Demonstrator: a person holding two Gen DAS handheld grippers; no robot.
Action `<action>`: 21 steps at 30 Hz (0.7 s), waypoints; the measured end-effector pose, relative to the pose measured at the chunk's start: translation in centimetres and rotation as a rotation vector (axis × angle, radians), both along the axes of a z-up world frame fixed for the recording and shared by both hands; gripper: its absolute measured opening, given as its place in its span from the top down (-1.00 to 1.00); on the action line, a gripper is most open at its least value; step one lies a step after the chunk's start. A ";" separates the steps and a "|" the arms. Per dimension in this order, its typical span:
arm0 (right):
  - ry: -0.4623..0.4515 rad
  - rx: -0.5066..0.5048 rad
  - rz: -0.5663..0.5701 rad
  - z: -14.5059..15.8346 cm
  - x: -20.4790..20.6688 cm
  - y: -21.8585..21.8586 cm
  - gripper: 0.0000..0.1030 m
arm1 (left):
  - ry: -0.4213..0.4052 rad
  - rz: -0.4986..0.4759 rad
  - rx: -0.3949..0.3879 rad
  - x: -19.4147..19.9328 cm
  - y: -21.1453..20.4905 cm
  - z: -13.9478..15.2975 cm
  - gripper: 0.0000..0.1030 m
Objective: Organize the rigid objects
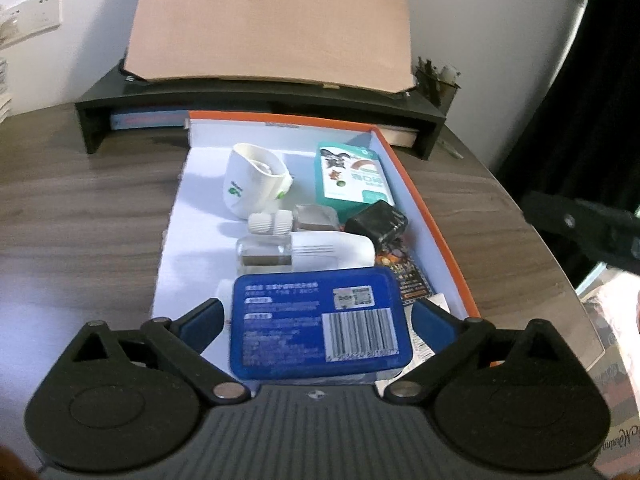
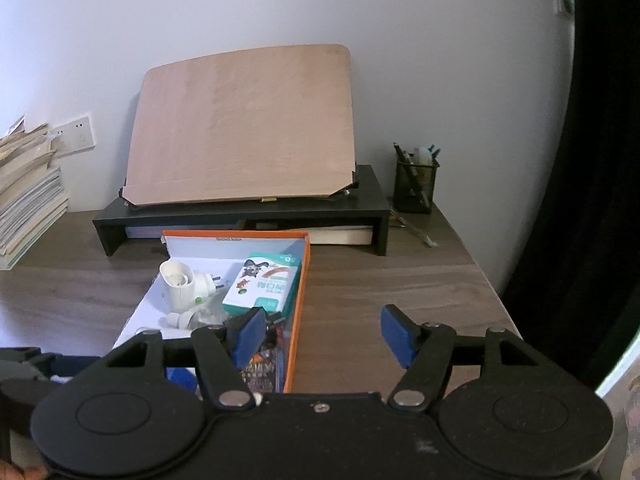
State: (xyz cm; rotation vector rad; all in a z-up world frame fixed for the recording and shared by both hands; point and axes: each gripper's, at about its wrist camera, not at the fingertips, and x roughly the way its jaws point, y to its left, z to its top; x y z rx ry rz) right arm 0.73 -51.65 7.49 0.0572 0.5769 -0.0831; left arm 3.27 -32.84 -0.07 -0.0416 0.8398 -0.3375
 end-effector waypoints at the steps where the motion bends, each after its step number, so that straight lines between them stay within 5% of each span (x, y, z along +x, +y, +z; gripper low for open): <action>1: -0.001 0.002 -0.001 0.1 -0.4 0.0 -0.51 | -0.002 0.006 -0.003 -0.2 0.2 0.2 -1.00; 11: 0.080 0.019 0.055 -0.3 -4.8 2.0 -0.59 | -0.003 0.078 -0.005 -4.6 2.9 3.1 -1.00; 21: 0.190 0.013 0.118 -2.3 -6.0 4.7 -0.59 | 0.030 0.153 0.084 -5.7 4.2 2.1 -1.00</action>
